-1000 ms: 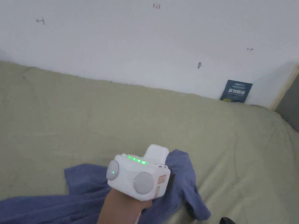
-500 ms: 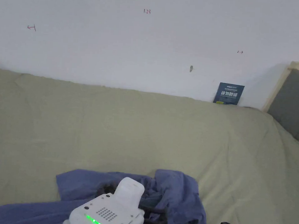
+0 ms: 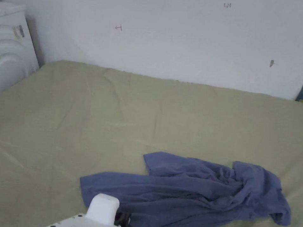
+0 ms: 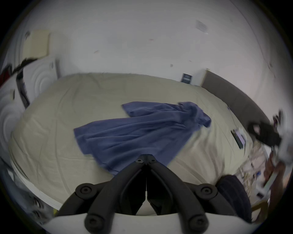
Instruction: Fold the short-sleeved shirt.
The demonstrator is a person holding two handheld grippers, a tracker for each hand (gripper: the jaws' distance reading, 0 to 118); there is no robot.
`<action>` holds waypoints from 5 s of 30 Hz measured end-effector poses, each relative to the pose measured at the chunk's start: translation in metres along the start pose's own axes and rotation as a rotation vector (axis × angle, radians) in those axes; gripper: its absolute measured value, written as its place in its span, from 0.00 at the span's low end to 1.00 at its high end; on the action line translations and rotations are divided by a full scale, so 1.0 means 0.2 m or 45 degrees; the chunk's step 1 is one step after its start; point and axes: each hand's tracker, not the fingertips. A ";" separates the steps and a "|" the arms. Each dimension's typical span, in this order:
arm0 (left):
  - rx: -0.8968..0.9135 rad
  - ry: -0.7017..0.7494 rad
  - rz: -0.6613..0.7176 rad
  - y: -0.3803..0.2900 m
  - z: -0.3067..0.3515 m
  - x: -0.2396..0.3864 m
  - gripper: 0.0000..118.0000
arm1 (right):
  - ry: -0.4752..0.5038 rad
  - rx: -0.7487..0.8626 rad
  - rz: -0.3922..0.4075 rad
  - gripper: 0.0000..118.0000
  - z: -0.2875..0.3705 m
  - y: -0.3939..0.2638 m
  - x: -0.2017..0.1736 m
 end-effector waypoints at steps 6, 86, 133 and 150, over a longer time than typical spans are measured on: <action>-0.281 0.214 0.342 0.46 -0.35 -0.62 0.07 | -0.007 -0.035 0.011 0.01 0.01 -0.02 0.03; 0.026 0.268 0.153 0.36 -0.57 -0.61 0.00 | -0.339 -0.788 -0.221 0.02 -1.92 0.42 1.05; 0.636 0.221 0.211 1.66 -0.52 -0.32 0.00 | -0.115 0.166 -0.460 0.02 -1.08 1.53 1.14; 0.351 0.165 0.264 0.48 0.09 -0.32 0.00 | -0.128 -0.211 -0.342 0.02 -0.25 0.31 1.01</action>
